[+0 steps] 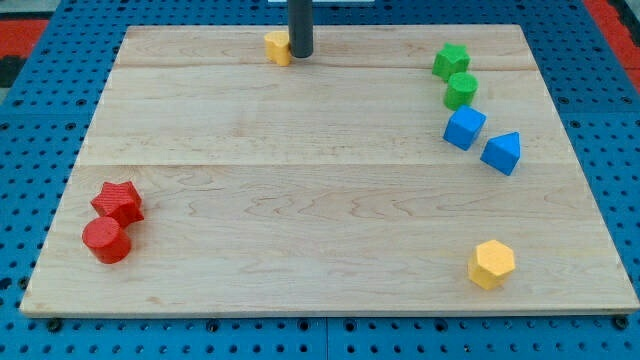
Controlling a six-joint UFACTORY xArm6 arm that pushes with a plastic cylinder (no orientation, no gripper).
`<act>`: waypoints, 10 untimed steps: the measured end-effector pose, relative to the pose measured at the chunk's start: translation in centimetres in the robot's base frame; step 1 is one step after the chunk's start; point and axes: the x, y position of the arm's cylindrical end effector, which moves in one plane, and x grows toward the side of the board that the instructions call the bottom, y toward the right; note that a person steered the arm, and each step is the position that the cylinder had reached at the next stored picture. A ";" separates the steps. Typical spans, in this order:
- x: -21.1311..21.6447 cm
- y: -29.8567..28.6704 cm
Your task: Move the hexagon into the heart
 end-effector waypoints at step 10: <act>28.2 8.7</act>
